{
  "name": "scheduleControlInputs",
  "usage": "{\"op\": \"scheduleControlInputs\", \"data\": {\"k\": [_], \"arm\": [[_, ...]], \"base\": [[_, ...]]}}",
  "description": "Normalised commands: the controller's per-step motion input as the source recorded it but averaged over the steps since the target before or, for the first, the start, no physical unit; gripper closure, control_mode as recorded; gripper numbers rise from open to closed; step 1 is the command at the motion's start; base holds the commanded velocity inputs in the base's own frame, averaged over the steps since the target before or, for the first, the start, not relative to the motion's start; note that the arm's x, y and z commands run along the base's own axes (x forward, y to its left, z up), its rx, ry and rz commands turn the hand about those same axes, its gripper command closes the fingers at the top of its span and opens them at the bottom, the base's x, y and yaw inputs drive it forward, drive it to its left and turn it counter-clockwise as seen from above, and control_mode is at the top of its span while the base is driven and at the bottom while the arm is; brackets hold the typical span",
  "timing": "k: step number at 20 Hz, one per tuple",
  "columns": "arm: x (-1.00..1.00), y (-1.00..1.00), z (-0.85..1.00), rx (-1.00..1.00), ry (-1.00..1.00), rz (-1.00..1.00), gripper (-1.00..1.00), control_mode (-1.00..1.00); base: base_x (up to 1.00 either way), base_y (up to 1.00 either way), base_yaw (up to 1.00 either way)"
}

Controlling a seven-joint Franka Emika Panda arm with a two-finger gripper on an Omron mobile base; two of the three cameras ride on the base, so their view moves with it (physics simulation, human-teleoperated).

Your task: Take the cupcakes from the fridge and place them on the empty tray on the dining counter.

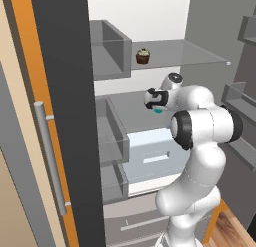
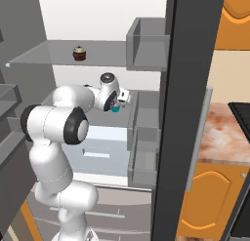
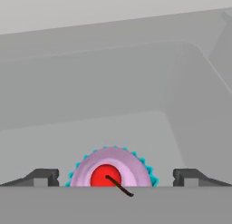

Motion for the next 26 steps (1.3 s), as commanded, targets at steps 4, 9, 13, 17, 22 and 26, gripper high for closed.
{"op": "scheduleControlInputs", "data": {"k": [4,9,13,17,22,26], "arm": [[-0.03,0.00,-0.32,0.02,0.00,0.00,-1.00,-1.00],[0.08,0.02,-0.31,0.00,0.00,0.00,1.00,-1.00],[0.00,0.05,-0.47,0.02,0.00,0.00,1.00,-1.00],[0.00,0.04,-0.48,0.00,0.01,0.00,1.00,-1.00],[-0.37,0.00,-0.02,0.00,-0.24,0.00,1.00,-1.00],[-0.51,-0.01,0.02,0.00,-0.35,0.00,1.00,-1.00]], "base": [[0.00,0.00,0.00],[0.00,0.00,0.00],[0.00,0.00,0.00],[0.00,0.00,0.00],[0.00,0.00,0.00],[0.00,0.00,0.00]]}}
